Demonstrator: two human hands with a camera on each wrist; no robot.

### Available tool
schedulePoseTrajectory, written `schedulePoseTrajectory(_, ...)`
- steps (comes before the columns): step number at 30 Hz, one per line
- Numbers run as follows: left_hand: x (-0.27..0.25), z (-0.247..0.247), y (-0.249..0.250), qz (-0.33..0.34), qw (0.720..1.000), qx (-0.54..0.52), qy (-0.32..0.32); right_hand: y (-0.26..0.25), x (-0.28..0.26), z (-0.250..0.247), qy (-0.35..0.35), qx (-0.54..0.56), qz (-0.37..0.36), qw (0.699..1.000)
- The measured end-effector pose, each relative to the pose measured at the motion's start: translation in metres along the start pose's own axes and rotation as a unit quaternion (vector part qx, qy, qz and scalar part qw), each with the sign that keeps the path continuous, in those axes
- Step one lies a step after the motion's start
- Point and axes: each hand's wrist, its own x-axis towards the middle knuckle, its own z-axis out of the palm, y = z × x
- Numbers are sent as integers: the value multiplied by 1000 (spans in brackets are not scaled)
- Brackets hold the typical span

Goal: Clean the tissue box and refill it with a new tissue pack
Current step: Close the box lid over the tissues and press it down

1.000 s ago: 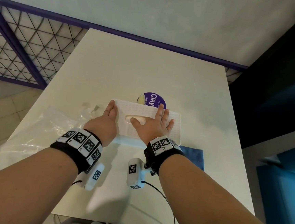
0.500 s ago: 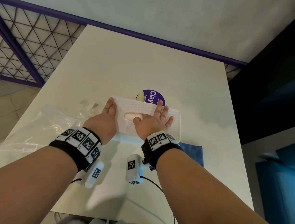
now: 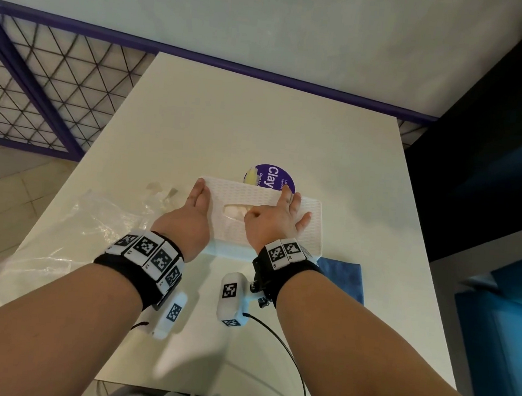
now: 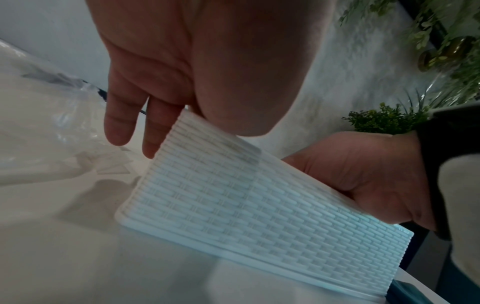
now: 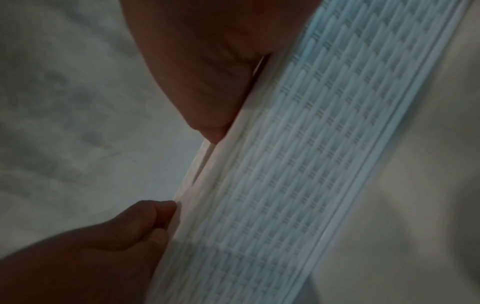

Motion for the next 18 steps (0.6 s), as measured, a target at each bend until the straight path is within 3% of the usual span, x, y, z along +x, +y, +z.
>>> schedulePoseTrajectory(6,6,6,-2,6,1000,12,22,8,-9,-11,24,135,-64,989)
schedulePoseTrajectory(11,14,13,-12,35,999,12,17,-2,-4,-20,61,239,29,969)
schedulePoseTrajectory(14,8,8,-12,31,999,-28,10,-5,-5,-23,60,254,42,964)
schedulePoseTrajectory(16,2,7,-14,36,997,-61,40,1,-11,-28,67,281,34,957)
schedulePoseTrajectory(18,-10,8,-18,76,986,-64,135,14,-18,-40,64,310,28,948)
